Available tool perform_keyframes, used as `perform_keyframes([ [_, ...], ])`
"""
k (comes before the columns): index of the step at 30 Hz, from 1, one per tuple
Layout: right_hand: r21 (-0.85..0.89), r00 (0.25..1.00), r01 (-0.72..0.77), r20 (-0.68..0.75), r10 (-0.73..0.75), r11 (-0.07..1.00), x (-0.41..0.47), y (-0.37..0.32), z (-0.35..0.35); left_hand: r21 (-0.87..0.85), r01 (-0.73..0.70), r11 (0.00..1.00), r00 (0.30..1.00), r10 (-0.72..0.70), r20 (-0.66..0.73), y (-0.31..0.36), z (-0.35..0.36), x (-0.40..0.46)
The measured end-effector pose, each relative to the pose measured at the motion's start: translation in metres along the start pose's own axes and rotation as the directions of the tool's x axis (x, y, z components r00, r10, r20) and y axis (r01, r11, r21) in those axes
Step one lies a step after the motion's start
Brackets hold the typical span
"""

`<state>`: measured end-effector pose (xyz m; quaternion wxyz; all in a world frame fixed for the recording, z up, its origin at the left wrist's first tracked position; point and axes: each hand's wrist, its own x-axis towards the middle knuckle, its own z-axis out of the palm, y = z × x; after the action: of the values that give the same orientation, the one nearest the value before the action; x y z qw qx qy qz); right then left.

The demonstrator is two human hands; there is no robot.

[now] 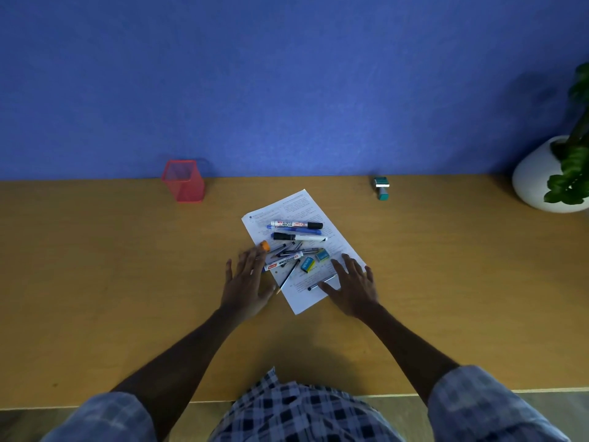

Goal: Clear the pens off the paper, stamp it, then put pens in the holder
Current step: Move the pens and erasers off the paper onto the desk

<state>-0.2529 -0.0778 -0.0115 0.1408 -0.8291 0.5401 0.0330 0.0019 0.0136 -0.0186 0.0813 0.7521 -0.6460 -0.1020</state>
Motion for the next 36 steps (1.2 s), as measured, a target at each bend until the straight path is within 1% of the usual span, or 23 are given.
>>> perform_keyframes([
  [4, -0.012, 1.0, 0.005, 0.006, -0.005, 1.0, -0.002, -0.002, 0.0, 0.007, -0.002, 1.0, 1.0, 0.002, -0.004, 0.001, 0.001, 0.001],
  [9, 0.001, 1.0, 0.014, 0.009, -0.014, 1.0, -0.002, -0.002, 0.0, 0.003, -0.038, 0.999, 0.998, 0.038, -0.051, 0.005, -0.004, 0.009],
  [12, 0.002, 1.0, 0.014, 0.009, -0.014, 1.0, -0.003, -0.002, 0.001, 0.002, -0.019, 1.0, 0.998, 0.019, -0.059, 0.009, -0.008, 0.017],
  [16, 0.015, 1.0, 0.017, -0.008, -0.017, 1.0, -0.004, -0.002, 0.002, 0.009, 0.045, 0.999, 0.999, -0.045, -0.007, 0.013, -0.009, 0.027],
  [18, 0.013, 1.0, 0.016, -0.018, -0.016, 1.0, -0.005, -0.002, 0.004, 0.008, 0.045, 0.999, 0.999, -0.046, 0.014, 0.014, -0.009, 0.031],
  [21, 0.015, 1.0, 0.012, -0.024, -0.011, 1.0, -0.005, -0.002, 0.005, 0.029, 0.014, 0.999, 1.0, -0.014, -0.004, 0.019, -0.008, 0.035],
  [23, 0.015, 1.0, 0.011, -0.029, -0.01, 1.0, -0.005, -0.002, 0.007, 0.071, -0.015, 0.997, 0.999, 0.017, -0.029, 0.023, -0.007, 0.038],
  [25, 0.023, 0.999, 0.007, -0.036, -0.007, 1.0, -0.005, -0.002, 0.008, 0.107, -0.071, 0.992, 0.996, 0.077, -0.048, 0.028, -0.006, 0.042],
  [28, 0.042, 0.999, 0.006, -0.052, -0.004, 0.999, -0.006, -0.002, 0.009, 0.142, -0.147, 0.979, 0.987, 0.155, -0.04, 0.035, -0.004, 0.049],
  [32, 0.067, 0.998, 0.009, -0.064, -0.004, 0.998, -0.007, -0.002, 0.01, 0.14, -0.188, 0.972, 0.98, 0.196, -0.045, 0.044, -0.002, 0.056],
  [36, 0.063, 0.998, 0.01, -0.065, -0.006, 0.998, -0.008, -0.001, 0.011, 0.13, -0.232, 0.964, 0.96, 0.248, -0.13, 0.042, -0.002, 0.057],
])
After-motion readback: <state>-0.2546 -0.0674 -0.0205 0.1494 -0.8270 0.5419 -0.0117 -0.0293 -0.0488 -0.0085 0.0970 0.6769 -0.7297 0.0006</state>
